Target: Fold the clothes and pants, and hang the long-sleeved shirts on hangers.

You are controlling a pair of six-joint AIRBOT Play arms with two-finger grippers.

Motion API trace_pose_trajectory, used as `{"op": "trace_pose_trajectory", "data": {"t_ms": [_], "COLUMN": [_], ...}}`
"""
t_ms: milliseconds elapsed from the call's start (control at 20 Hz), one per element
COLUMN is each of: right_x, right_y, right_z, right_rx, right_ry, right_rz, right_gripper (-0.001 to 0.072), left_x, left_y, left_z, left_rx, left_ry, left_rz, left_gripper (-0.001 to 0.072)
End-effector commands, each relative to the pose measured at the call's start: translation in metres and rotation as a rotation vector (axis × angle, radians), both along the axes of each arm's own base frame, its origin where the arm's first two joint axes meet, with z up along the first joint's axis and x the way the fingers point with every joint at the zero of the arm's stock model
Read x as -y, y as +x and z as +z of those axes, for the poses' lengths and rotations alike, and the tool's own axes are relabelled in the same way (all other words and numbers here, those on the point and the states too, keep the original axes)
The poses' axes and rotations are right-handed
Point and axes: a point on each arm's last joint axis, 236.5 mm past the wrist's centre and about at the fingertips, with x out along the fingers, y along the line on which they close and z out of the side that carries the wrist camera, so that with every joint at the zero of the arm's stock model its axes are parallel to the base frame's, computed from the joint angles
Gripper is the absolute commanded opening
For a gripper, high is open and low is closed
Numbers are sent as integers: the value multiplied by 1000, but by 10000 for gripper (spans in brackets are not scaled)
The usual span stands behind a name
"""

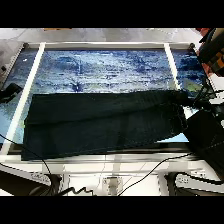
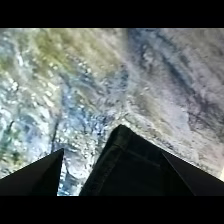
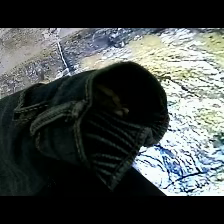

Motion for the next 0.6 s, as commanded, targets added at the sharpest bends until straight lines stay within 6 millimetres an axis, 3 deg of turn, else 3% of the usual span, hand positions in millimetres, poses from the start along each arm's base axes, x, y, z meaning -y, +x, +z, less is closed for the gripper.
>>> {"op": "trace_pose_trajectory", "data": {"t_ms": [0, 50, 100, 300, 350, 400, 450, 500, 550], "right_x": [10, 15, 20, 28, 27, 28, 30, 31, 31], "right_y": [6, 8, 10, 17, 11, 1, -16, -39, -69], "right_z": [3, 4, 6, 29, 36, 39, 41, 39, 37], "right_rx": [24, 34, 46, 75, 56, 17, -52, -134, -231], "right_ry": [-28, -40, -54, -68, -78, -78, -80, -77, -65], "right_rz": [-35, -51, -67, -51, -14, 11, 51, 98, 154], "right_gripper": [266, 499, 626, 618, 603, 520, 364, 226, 131], "left_x": [6, 8, 11, 31, 38, 49, 59, 70, 78], "left_y": [-3, -4, -7, -25, -32, -41, -52, -64, -75], "left_z": [26, 37, 50, 118, 134, 149, 159, 167, 172], "left_rx": [27, 36, 48, 106, 116, 119, 109, 88, 69], "left_ry": [15, 35, 56, 150, 159, 162, 164, 164, 166], "left_rz": [-18, -39, -60, -144, -159, -183, -209, -241, -265], "left_gripper": [626, 625, 626, 625, 626, 599, 476, 287, 146]}}
